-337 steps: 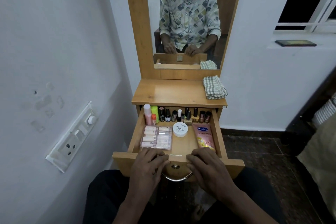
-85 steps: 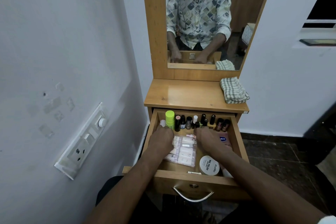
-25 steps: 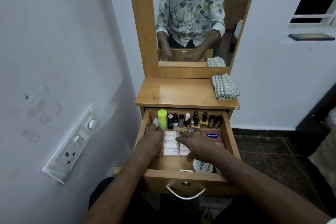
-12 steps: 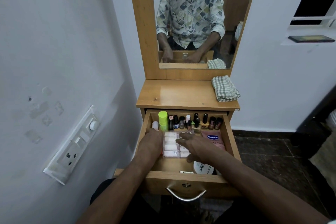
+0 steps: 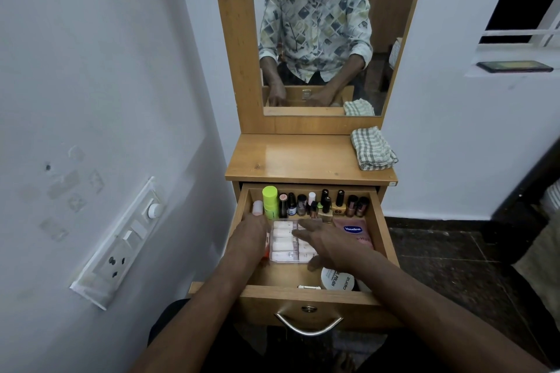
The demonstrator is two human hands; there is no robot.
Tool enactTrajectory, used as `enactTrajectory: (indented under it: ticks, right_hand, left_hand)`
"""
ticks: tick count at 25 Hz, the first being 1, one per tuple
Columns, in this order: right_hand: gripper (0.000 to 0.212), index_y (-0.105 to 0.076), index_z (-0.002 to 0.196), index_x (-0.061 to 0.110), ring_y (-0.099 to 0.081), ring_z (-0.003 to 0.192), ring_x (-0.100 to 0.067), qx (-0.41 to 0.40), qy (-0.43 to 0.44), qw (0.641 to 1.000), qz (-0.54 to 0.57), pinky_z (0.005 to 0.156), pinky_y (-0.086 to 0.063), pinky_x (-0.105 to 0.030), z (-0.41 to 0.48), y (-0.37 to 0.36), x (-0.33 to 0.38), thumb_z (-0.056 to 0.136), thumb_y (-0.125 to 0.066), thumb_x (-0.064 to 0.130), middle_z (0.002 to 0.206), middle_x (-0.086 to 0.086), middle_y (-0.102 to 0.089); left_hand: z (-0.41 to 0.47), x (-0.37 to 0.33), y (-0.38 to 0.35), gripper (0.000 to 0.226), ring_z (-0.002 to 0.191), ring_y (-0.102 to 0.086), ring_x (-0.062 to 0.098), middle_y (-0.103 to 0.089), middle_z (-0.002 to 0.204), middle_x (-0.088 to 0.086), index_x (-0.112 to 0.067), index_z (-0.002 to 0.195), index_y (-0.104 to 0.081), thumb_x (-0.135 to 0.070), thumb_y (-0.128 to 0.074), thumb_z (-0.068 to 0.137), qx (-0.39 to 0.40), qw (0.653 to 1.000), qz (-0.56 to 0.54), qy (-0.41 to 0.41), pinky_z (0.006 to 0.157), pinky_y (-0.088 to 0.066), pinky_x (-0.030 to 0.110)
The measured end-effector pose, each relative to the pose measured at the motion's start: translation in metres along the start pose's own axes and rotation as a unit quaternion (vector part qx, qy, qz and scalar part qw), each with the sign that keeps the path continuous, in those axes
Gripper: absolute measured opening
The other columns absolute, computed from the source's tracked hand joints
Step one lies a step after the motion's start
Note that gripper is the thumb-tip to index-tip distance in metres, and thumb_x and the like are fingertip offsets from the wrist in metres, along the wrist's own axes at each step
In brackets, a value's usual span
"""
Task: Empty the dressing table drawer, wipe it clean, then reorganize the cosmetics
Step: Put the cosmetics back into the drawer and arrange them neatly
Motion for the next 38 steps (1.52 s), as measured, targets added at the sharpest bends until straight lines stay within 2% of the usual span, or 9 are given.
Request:
enactTrajectory:
  ticks: [3,8,12,14,17,26,30,33,38]
  right_hand:
    - [0.061,-0.037,0.149,0.023,-0.034,0.143,-0.023,-0.089,-0.043,0.988,0.118,0.114,-0.032,-0.039,-0.008,0.021,-0.015,0.094,-0.063,0.022,0.161,0.0,-0.027]
    - [0.029,-0.068,0.12,0.014,-0.065,0.106,-0.018,-0.203,-0.086,0.959,0.179,0.084,-0.05,-0.025,-0.026,0.03,-0.042,0.096,-0.056,0.007,0.121,-0.004,-0.069]
    - [0.017,-0.069,0.106,0.018,-0.062,0.092,-0.012,-0.091,-0.105,0.979,0.148,0.074,-0.047,-0.019,-0.027,0.021,-0.046,0.09,-0.065,0.012,0.107,0.0,-0.069]
    - [0.019,-0.066,0.103,0.021,-0.058,0.091,-0.011,-0.003,-0.088,0.993,0.075,0.08,-0.052,-0.025,-0.031,0.018,-0.039,0.085,-0.072,0.023,0.103,0.005,-0.061]
    - [0.043,-0.065,0.112,0.016,-0.058,0.098,-0.017,0.048,-0.048,0.997,-0.042,0.084,-0.052,-0.031,-0.042,0.009,-0.027,0.082,-0.074,0.044,0.108,0.001,-0.06]
    - [0.041,-0.06,0.117,0.009,-0.061,0.099,-0.025,0.062,-0.008,0.996,-0.06,0.08,-0.051,-0.034,-0.03,-0.006,-0.001,0.086,-0.073,0.033,0.115,-0.011,-0.062]
    - [0.036,-0.062,0.117,0.008,-0.061,0.103,-0.028,0.053,0.014,0.998,-0.044,0.083,-0.051,-0.034,-0.025,-0.008,0.006,0.087,-0.073,0.024,0.117,-0.013,-0.063]
    - [0.04,-0.063,0.123,0.016,-0.058,0.113,-0.024,0.052,0.017,0.999,-0.001,0.089,-0.049,-0.032,-0.026,-0.008,0.001,0.086,-0.074,0.025,0.125,-0.006,-0.063]
    - [0.04,-0.066,0.124,0.016,-0.06,0.11,-0.021,0.014,0.013,0.999,0.033,0.09,-0.051,-0.032,-0.021,-0.009,0.008,0.085,-0.074,0.023,0.121,-0.005,-0.064]
  left_hand:
    - [-0.006,0.015,0.02,0.012,0.065,-0.054,0.016,-0.053,0.068,0.001,-0.012,0.097,-0.063,-0.017,-0.052,0.098,-0.066,0.987,-0.137,0.053,0.066,-0.052,0.032]
    - [-0.005,0.043,0.051,0.02,0.06,-0.064,0.026,-0.065,0.064,0.014,-0.001,0.074,-0.069,-0.004,-0.055,0.088,-0.174,0.966,-0.191,0.03,0.061,-0.055,0.039]
    - [-0.008,0.011,0.033,0.007,0.076,-0.065,0.015,-0.069,0.084,0.0,-0.015,0.091,-0.071,-0.014,-0.072,0.084,-0.036,0.995,-0.079,-0.054,0.069,-0.058,0.032]
    - [-0.02,0.0,0.016,0.042,0.082,-0.063,0.015,-0.066,0.091,-0.002,-0.017,0.119,-0.053,-0.02,-0.073,0.082,0.017,0.991,0.062,-0.115,0.066,-0.052,0.027]
    - [-0.025,0.003,0.006,0.086,0.083,-0.06,0.014,-0.065,0.115,0.005,-0.013,0.15,-0.018,-0.024,-0.071,0.084,0.0,0.984,0.123,-0.132,0.068,-0.052,0.026]
    - [-0.026,0.0,0.006,0.084,0.079,-0.06,0.013,-0.062,0.123,0.007,-0.014,0.157,-0.003,-0.029,-0.058,0.095,-0.042,0.981,0.137,-0.129,0.066,-0.051,0.024]
    - [-0.027,-0.003,0.002,0.073,0.091,-0.065,0.019,-0.061,0.121,0.007,-0.011,0.148,-0.031,-0.024,-0.069,0.088,-0.017,0.978,0.155,-0.139,0.074,-0.056,0.03]
    - [-0.024,-0.008,0.0,0.062,0.083,-0.062,0.015,-0.061,0.118,0.003,-0.015,0.128,-0.058,-0.046,-0.078,0.077,0.007,0.972,0.18,-0.147,0.068,-0.052,0.028]
    - [-0.019,-0.011,-0.005,0.051,0.078,-0.055,0.015,-0.062,0.115,0.004,-0.015,0.113,-0.066,-0.054,-0.073,0.08,0.027,0.972,0.182,-0.147,0.066,-0.043,0.025]
Point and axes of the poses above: each hand's wrist, its own z-axis towards the middle knuckle, its own y-axis out of the back of the hand, x = y × z, the point moved 6 cm from there along z, towards the middle knuckle
